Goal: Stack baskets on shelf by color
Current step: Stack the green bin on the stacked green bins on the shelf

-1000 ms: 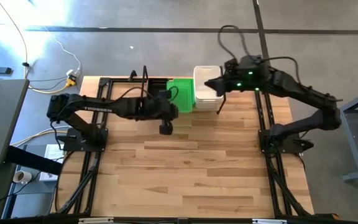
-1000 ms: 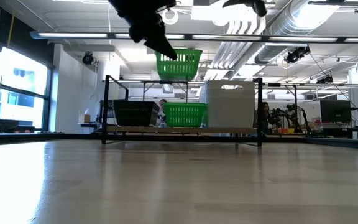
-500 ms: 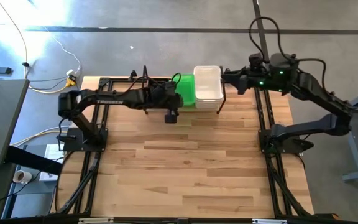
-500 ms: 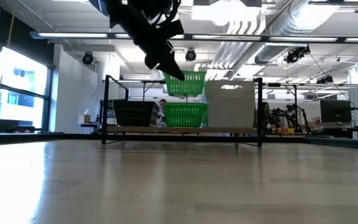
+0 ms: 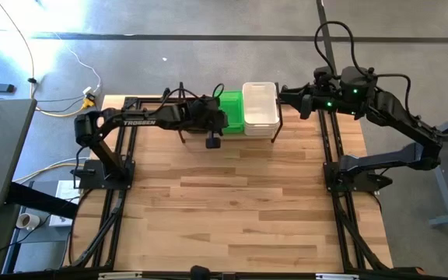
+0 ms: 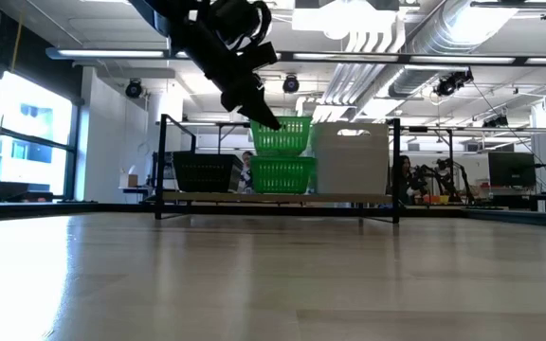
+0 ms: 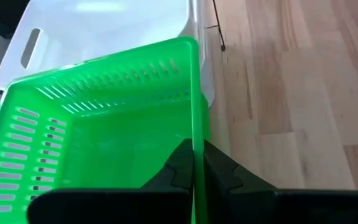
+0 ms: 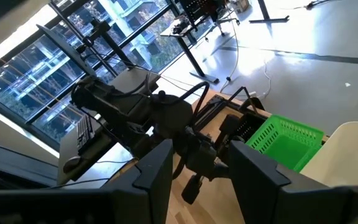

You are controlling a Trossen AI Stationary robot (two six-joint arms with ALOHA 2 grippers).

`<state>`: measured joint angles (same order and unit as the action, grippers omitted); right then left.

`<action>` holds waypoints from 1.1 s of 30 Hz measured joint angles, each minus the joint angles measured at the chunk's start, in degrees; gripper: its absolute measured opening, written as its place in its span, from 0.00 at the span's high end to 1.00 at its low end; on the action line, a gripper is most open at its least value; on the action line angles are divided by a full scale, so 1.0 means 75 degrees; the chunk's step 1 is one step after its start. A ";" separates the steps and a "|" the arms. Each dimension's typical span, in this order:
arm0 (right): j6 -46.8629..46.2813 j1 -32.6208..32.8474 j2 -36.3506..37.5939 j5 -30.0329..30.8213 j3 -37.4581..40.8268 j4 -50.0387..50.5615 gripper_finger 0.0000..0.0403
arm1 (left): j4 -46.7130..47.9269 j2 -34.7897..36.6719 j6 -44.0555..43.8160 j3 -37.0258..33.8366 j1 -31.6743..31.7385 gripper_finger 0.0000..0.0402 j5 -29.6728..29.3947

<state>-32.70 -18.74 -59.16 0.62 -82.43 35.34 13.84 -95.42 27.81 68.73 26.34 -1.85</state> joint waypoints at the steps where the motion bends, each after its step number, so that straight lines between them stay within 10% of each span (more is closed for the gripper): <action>1: 0.0001 0.0000 0.0000 -0.0002 0.0000 -0.0001 0.65 | -0.0014 0.0000 0.0000 0.0000 0.0012 1.00 0.0038; 33: -0.0036 0.0003 -0.0006 0.0595 0.0000 -0.0404 0.65 | -0.0448 0.0006 -0.0117 -0.0289 0.0336 1.00 0.0839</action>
<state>-32.97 -18.72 -59.20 5.08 -82.43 32.31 10.48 -95.37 26.93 66.57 28.86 4.45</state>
